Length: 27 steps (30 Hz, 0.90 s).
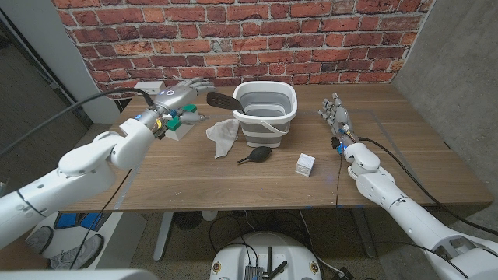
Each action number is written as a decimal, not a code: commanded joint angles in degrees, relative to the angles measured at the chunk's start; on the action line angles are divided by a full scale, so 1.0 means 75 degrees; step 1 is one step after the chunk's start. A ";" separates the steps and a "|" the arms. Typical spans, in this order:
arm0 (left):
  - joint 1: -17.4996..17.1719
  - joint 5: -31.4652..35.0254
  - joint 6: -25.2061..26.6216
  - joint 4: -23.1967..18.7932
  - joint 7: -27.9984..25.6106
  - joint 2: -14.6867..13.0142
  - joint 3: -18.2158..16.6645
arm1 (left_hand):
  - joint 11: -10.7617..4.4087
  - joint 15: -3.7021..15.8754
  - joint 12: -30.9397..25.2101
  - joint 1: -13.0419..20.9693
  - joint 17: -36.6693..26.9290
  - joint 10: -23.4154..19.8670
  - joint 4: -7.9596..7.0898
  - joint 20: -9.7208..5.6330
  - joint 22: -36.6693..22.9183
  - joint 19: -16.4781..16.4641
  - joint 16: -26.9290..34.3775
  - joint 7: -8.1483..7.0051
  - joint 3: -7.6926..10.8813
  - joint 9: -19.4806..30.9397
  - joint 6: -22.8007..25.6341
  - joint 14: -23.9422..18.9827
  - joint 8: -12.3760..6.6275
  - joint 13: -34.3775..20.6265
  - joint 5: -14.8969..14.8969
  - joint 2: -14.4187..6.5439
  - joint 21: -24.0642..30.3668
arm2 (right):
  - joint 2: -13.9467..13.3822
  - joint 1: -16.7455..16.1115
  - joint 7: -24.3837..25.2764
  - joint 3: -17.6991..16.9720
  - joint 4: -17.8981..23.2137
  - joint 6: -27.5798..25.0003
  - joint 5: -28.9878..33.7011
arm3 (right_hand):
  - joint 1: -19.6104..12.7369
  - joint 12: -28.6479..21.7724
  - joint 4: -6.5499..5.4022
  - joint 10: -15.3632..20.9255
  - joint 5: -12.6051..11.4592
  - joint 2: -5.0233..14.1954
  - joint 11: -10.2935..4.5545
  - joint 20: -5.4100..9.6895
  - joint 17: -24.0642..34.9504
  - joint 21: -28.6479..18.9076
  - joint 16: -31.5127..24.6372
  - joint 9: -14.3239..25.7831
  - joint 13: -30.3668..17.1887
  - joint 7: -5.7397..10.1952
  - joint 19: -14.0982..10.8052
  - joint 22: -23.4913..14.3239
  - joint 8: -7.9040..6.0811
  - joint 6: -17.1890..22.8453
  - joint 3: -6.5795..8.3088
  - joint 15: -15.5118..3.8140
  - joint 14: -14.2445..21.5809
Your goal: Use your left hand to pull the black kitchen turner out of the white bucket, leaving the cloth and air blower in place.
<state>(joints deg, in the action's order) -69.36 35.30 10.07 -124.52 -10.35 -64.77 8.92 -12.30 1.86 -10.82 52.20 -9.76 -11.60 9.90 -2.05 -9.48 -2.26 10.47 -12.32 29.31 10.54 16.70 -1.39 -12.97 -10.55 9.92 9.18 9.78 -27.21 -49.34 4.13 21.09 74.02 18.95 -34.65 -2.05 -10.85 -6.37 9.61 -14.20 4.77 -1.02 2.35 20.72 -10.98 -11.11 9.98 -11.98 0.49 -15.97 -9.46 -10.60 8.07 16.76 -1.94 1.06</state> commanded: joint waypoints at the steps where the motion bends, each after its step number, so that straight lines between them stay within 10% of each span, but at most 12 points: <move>1: 0.0465 0.1428 0.0261 -0.0090 0.0105 -0.0098 0.0621 | -0.0015 0.0786 -0.0077 0.0007 -0.0007 -0.0200 -0.0004 -0.0049 -0.0028 -0.0032 0.0074 0.0006 -0.0151 0.0033 -0.0021 -0.0212 -0.0034 -0.0022 0.0036 0.0089 0.0093 | 0.0087 0.0043 -0.0036 -0.0019 -0.0197 0.0080 -0.0051 | -0.0036 -0.0050 -0.0036 0.0050 -0.0034 0.0257 -0.0023 0.0001 -0.0006 -0.0009 -0.0053 0.0032 0.0009 0.0005 -0.0052 -0.0021 -0.0044 0.0081 0.0031 -0.0133 0.0077; 9: 0.0551 0.2063 0.0333 -0.0054 0.0111 -0.0140 0.0832 | -0.0026 0.1274 -0.0069 0.0074 0.0021 -0.0739 0.0005 -0.0239 -0.0022 -0.0467 0.0037 0.0056 -0.0502 -0.0017 0.0239 -0.0589 -0.0130 0.0036 0.0082 0.0075 0.0196 | 0.0115 0.0037 0.0061 -0.0057 -0.0238 0.0146 -0.0032 | -0.0037 -0.0053 -0.0041 0.0061 -0.0035 0.0255 -0.0008 -0.0017 -0.0031 -0.0009 -0.0052 0.0032 0.0023 0.0007 -0.0069 -0.0021 -0.0043 0.0083 0.0038 -0.0127 0.0079; 27: 0.0954 0.3491 0.0225 0.0792 -0.1580 0.0462 0.1622 | 0.0031 0.1424 -0.0038 0.0648 0.0006 -0.1144 -0.0032 -0.0876 -0.0029 -0.1597 0.0029 0.0044 -0.0948 -0.0024 0.0900 -0.1798 -0.0228 0.0062 0.0062 -0.0250 0.0264 | 0.0230 0.0055 -0.0002 -0.0078 -0.0440 0.0298 -0.0106 | -0.0035 -0.0064 -0.0053 0.0099 -0.0035 0.0253 -0.0005 -0.0024 -0.0078 -0.0024 -0.0068 0.0032 0.0045 0.0006 -0.0139 -0.0021 -0.0046 0.0099 0.0053 -0.0137 0.0123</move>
<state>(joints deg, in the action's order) -64.35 54.91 12.38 -122.15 -14.37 -63.85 17.57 -12.09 2.28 -11.01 55.99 -9.59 -19.35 9.57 -2.25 -9.46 -13.23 10.82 -12.05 22.52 10.27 22.46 -13.76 -14.29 -10.11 10.42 7.36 11.32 -26.06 -49.15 4.52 20.64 71.77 20.53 -35.07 -2.05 -10.85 -6.60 9.60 -14.19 4.76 -1.02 2.26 20.19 -10.98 -11.11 9.98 -11.63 0.29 -16.49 -9.46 -10.60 8.27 16.99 -1.95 1.69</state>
